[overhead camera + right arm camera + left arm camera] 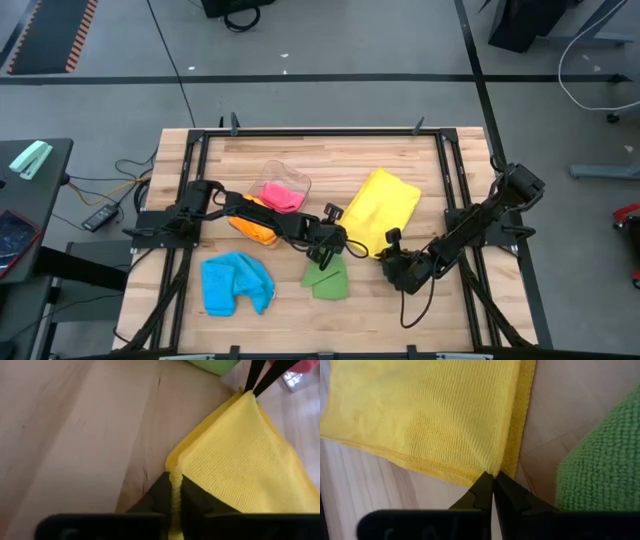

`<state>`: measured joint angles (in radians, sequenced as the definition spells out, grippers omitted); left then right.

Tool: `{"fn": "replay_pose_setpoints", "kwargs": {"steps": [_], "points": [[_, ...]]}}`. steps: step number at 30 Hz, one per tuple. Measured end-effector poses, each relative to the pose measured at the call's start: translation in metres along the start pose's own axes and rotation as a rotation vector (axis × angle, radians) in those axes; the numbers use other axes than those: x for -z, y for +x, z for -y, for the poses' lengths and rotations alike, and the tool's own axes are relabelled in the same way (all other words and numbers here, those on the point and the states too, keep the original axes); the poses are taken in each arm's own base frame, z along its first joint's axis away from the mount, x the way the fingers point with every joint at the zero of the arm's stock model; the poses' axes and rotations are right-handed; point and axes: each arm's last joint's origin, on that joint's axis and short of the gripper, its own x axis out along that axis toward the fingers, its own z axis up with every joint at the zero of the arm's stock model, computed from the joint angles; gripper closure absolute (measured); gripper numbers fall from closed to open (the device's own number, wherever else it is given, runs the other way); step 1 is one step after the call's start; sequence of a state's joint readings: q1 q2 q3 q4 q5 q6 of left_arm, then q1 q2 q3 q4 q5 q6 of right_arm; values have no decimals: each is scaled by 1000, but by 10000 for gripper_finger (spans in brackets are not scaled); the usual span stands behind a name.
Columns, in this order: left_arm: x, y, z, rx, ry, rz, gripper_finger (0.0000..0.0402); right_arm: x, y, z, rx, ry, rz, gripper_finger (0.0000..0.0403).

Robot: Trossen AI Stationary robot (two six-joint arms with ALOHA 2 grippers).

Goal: Fold microfiber towels
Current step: Fold the yellow microfiber towel

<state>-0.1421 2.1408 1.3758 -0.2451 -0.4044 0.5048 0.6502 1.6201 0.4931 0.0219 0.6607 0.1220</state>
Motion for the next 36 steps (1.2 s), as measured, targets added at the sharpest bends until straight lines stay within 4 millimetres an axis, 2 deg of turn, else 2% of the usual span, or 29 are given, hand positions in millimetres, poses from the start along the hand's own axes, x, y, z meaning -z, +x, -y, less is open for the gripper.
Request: {"fn": "replay_pose_setpoints", "kwargs": {"steps": [2, 8, 16, 22, 30, 36], "points": [[-1, -4, 1, -4, 9, 3, 361, -1, -2, 1, -5, 38, 5, 392], [-14, -27, -8, -42, -41, 91, 286, -8, -18, 16, -16, 226, 52, 393], [-21, -27, -8, 25, -114, 193, 217, -16, -26, 42, -65, 432, 74, 393], [-22, -25, -7, 20, -126, 207, 198, -18, -26, 55, -44, 514, 87, 393], [-19, -11, -5, 37, -201, 209, 201, -22, -39, 66, -40, 583, 151, 393], [-15, -1, -1, 36, -194, 178, 202, -23, -43, 69, -43, 619, 164, 393]]}}
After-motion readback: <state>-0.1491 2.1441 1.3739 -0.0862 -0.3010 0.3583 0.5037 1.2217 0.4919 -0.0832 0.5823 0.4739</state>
